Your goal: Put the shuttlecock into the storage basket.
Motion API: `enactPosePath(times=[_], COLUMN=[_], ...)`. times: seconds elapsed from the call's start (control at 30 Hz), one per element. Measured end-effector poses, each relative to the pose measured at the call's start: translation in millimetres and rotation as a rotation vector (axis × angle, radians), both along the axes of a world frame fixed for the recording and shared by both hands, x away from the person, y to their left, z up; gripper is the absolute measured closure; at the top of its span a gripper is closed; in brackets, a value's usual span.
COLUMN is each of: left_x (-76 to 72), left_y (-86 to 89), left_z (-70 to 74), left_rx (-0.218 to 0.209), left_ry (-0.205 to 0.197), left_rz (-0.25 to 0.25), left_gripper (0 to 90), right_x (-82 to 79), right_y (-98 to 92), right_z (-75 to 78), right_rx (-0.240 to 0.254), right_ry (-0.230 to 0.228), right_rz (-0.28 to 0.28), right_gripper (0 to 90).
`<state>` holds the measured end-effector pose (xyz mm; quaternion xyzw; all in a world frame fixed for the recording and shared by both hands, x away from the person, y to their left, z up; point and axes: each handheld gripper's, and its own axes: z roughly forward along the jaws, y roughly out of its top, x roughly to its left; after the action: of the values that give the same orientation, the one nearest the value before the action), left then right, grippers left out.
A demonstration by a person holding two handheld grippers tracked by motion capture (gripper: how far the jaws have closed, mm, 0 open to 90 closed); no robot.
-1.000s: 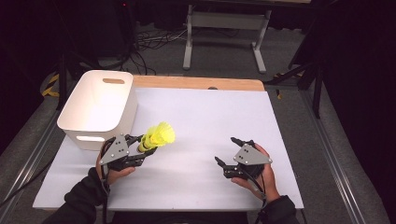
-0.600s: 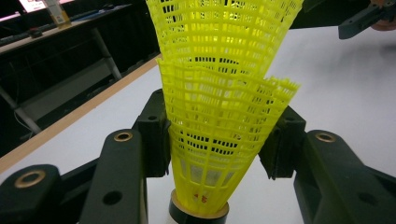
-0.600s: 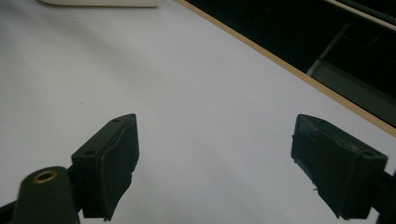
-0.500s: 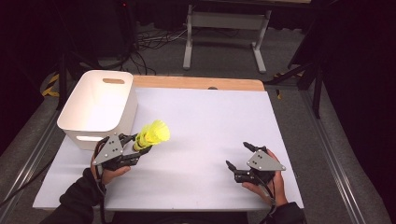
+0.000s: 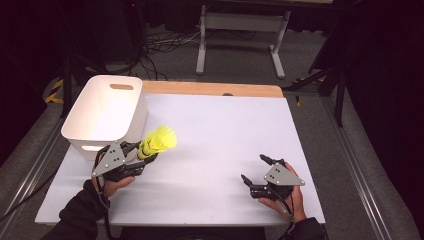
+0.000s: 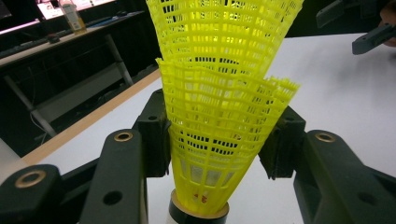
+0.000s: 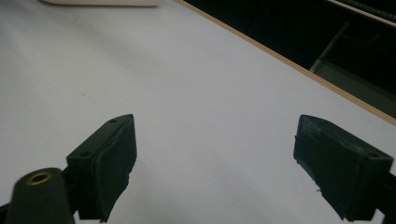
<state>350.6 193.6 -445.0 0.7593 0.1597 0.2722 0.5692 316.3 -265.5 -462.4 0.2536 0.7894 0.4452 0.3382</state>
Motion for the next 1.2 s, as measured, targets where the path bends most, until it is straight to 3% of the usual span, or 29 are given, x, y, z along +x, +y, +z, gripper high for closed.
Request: enactPosePath(times=[1.2], left_x=[-6.7], left_y=[28.3], left_z=[22.7], left_rx=[-0.085], left_ry=[-0.047], left_rz=[0.061], left_gripper=[53.1], right_x=[2.7], right_y=[5.3], right_z=[-2.9], right_rx=[0.001], right_ry=[0.007], right_rz=[0.011], right_gripper=[14.4])
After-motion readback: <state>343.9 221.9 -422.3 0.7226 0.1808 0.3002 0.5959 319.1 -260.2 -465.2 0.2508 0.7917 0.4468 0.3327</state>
